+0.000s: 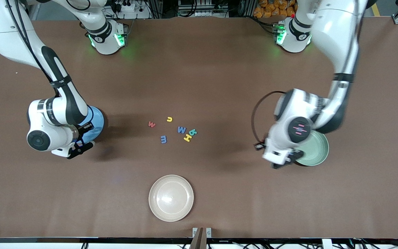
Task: Sort upper and lower case letters into plates
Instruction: 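Drop pink a on the green plate and blue a on the blue plate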
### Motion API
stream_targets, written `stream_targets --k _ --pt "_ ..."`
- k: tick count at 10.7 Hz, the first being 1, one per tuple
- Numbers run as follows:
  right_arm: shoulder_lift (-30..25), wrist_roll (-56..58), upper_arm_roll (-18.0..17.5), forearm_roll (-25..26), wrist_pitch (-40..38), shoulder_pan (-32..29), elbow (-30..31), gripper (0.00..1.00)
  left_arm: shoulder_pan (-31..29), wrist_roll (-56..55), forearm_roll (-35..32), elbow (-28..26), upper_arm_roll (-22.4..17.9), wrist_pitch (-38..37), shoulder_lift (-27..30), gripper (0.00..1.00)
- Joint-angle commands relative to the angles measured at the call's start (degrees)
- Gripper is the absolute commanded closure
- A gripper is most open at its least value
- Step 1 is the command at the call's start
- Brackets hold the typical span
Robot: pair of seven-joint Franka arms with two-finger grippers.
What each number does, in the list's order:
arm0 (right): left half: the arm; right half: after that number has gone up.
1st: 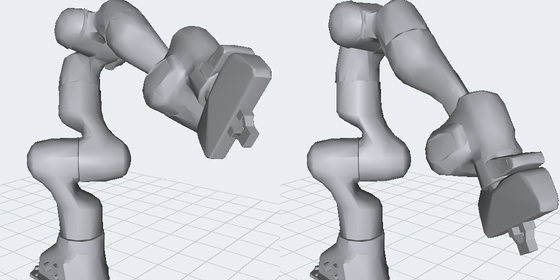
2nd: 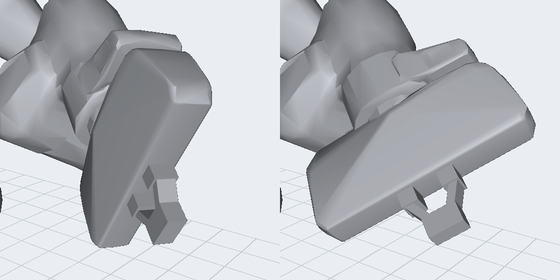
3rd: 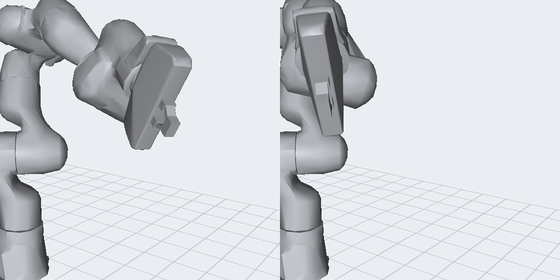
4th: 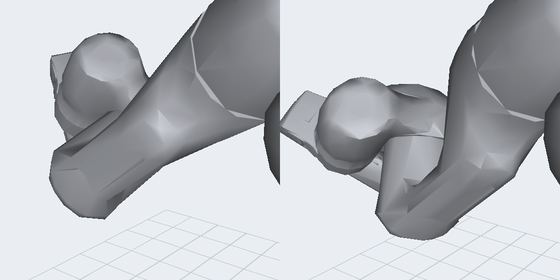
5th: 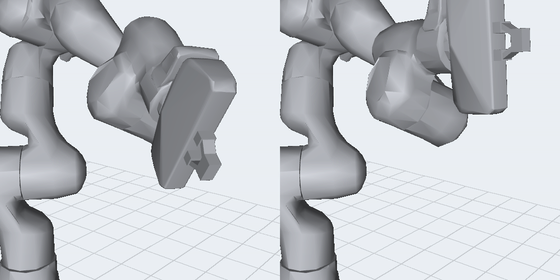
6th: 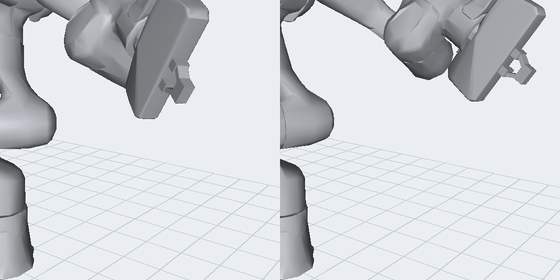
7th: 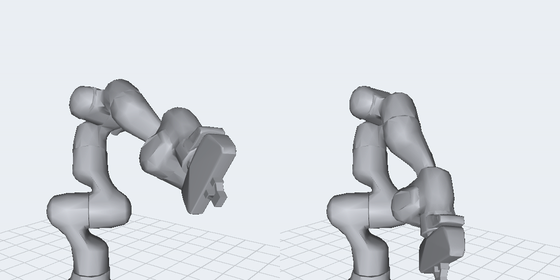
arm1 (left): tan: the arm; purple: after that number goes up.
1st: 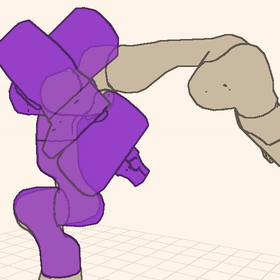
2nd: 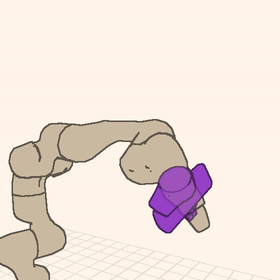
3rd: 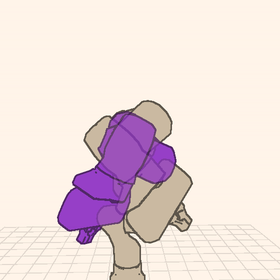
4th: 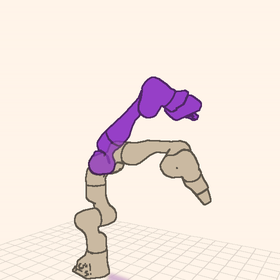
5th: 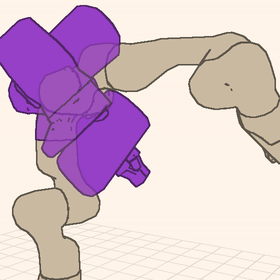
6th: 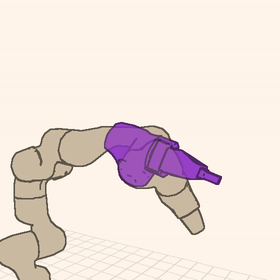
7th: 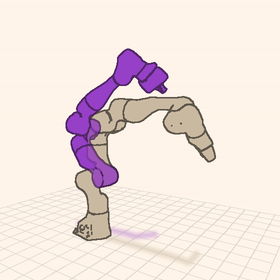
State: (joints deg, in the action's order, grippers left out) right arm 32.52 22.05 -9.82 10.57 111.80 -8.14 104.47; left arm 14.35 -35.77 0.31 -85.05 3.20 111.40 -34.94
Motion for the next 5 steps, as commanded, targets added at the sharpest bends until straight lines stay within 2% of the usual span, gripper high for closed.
stream_targets --k 1,2,4,5 --pt "0.09 0.37 -0.64 1.12 0.88 -0.48 0.74 0.0 -7.82 14.35 -0.58 -3.71 0.76 -0.13 2.85 1.0" --pt "0.18 -0.07 -0.72 0.77 0.7 -0.48 0.65 0.0 -10.46 20.25 -1.27 -3.89 0.58 0.04 1.99 1.0" --pt "0.09 -3.39 -1.16 -4.56 0.26 1.27 0.3 0.02 -16.09 28.79 -4.26 -4.94 0.76 3.37 -0.12 1.0" --pt "0.09 -4.2 -1.25 -5.47 0.52 3.02 0.13 0.02 -16.72 30.4 -4.27 -5.82 0.76 4.26 -0.31 1.0"
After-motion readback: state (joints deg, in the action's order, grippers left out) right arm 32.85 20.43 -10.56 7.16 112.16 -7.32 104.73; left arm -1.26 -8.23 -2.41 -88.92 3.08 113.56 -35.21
